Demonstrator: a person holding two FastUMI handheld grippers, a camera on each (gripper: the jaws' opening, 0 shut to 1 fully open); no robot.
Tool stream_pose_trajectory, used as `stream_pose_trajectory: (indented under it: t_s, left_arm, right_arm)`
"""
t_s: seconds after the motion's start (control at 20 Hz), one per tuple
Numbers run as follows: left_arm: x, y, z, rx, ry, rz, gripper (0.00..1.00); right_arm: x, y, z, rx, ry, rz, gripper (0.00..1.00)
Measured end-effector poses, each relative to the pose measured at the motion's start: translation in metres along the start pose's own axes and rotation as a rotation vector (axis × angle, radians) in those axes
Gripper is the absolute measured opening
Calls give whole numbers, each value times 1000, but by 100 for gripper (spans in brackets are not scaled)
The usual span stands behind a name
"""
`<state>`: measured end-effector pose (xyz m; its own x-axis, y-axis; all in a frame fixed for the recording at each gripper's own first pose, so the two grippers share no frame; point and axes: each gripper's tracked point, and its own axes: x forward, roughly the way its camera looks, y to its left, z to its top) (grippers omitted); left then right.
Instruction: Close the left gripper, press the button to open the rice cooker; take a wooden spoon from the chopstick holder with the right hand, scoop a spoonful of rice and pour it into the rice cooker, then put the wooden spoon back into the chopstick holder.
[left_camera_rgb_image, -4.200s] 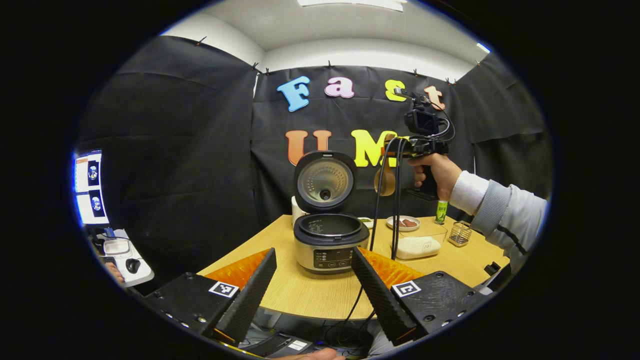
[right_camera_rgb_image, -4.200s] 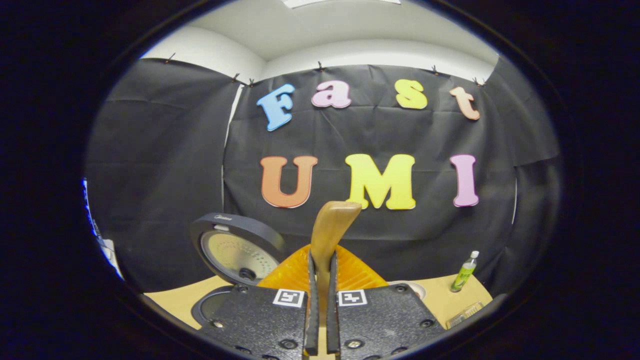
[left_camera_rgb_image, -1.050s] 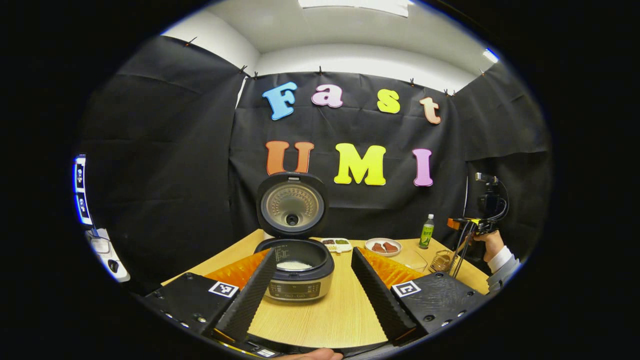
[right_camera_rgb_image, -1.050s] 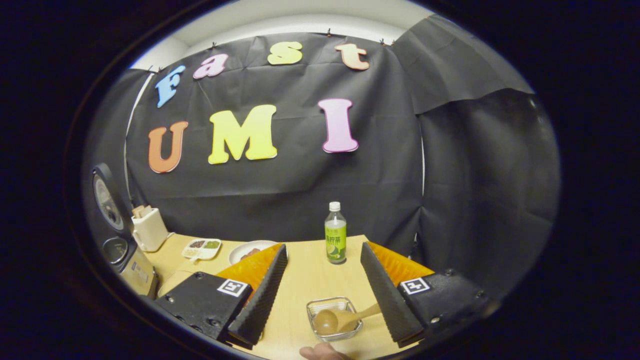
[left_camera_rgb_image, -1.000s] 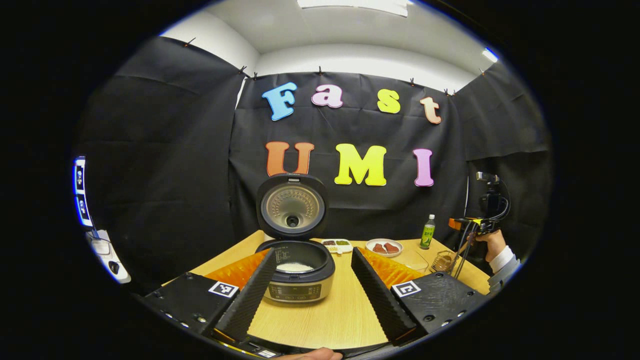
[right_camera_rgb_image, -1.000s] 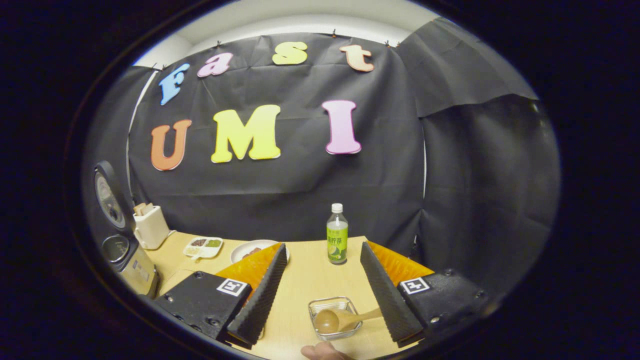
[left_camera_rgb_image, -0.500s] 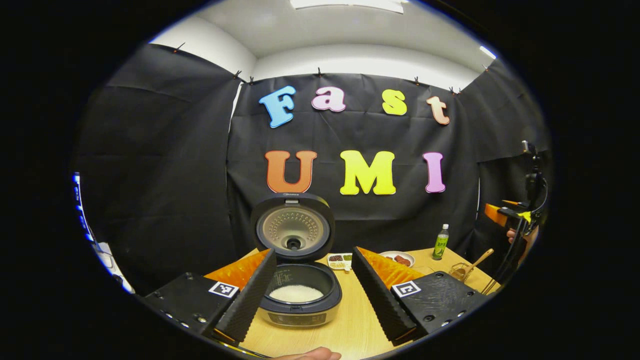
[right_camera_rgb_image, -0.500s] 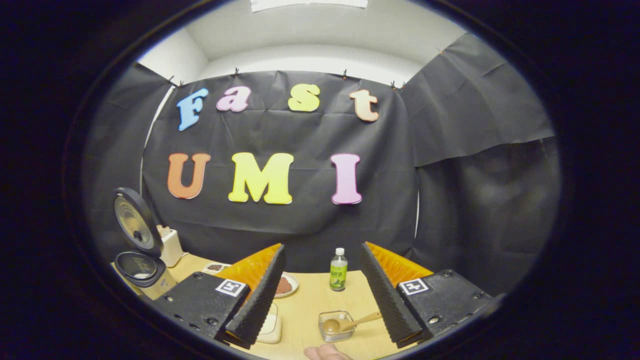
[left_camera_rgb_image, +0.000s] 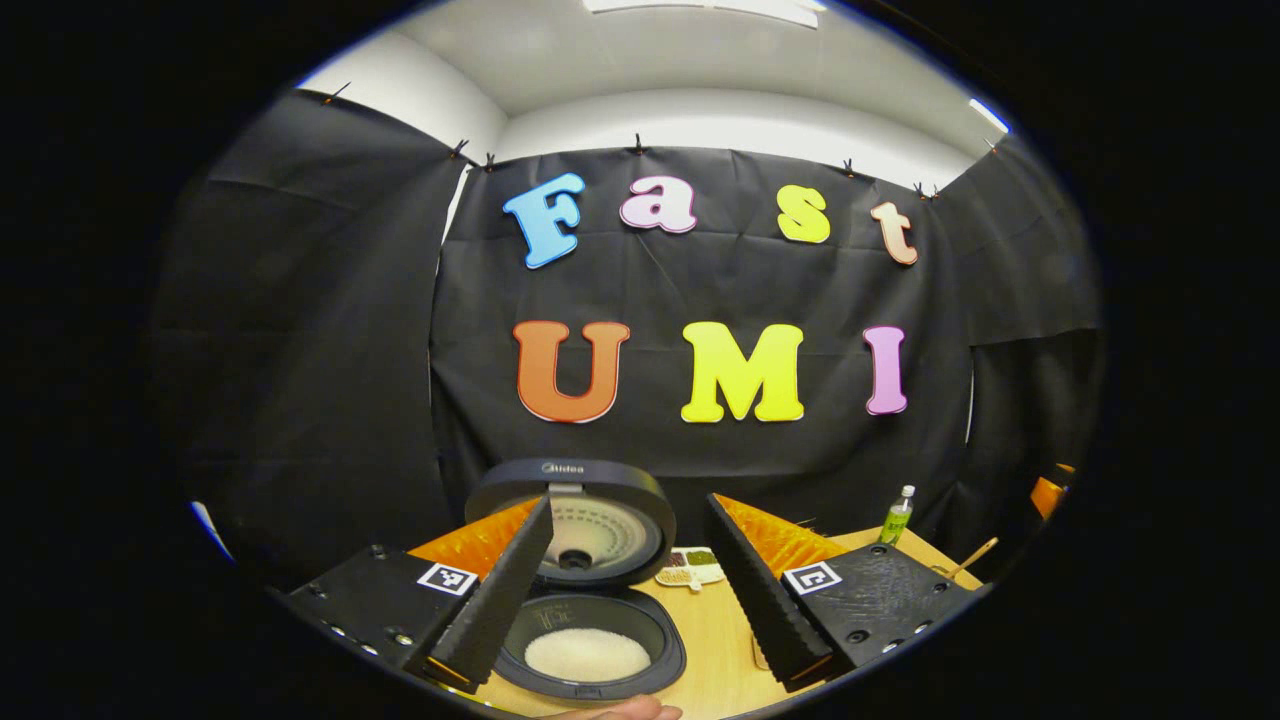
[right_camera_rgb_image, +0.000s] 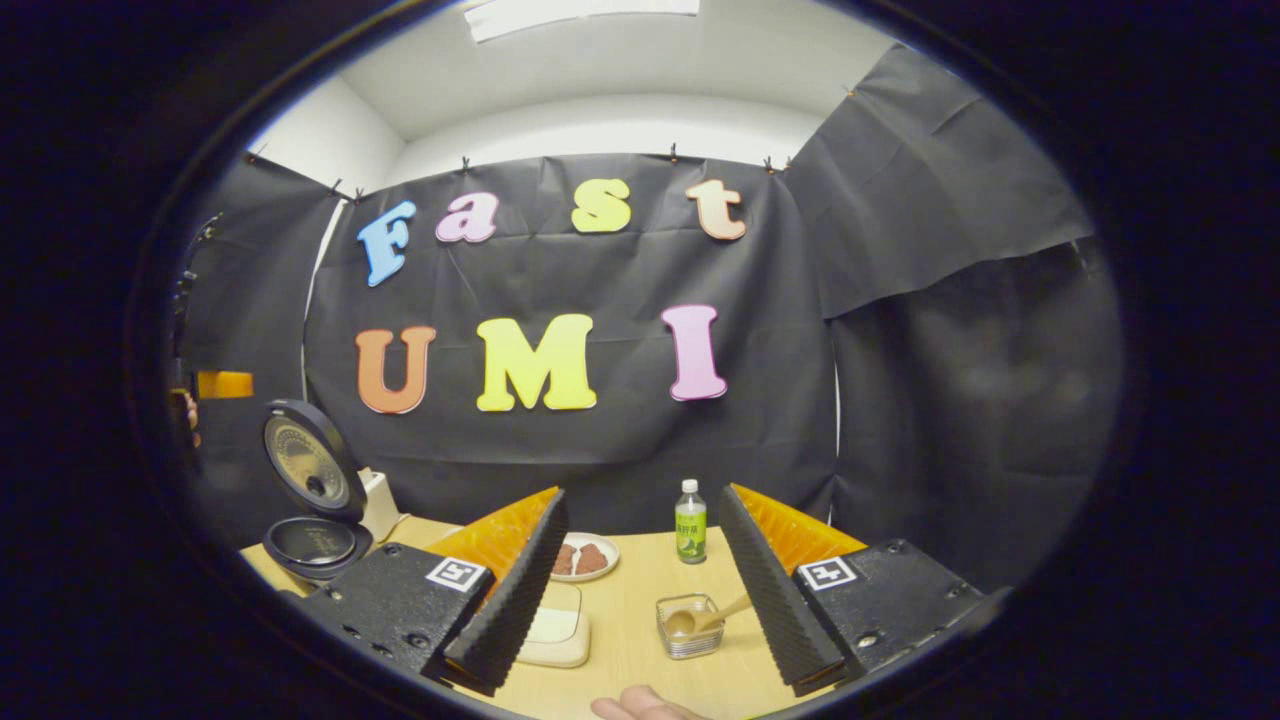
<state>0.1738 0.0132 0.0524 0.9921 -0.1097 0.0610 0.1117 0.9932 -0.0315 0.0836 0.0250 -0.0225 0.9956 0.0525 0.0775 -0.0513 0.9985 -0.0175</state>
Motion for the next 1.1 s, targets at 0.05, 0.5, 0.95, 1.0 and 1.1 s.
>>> stream_pose_trajectory:
  t_s: [0.05, 0.5, 0.95, 1.0, 1.1]
  left_arm:
    - [12, 2, 8, 21, -17, -4, 96]
    - [112, 32, -7, -12, 18, 31, 96]
    - [161, 46, -21, -9, 43, 73, 96]
    - [162, 47, -28, -16, 54, 83, 96]
    - [162, 43, -40, -21, 95, 83, 96]
  right_arm:
    - [-4, 0, 4, -8, -18, 15, 98]
    - [-19, -31, -5, 7, -36, 10, 98]
    - [-38, -65, -31, 73, -28, -43, 98]
    - [-43, -69, -30, 90, -37, -49, 98]
    - [-53, -69, -25, 132, -64, -46, 94]
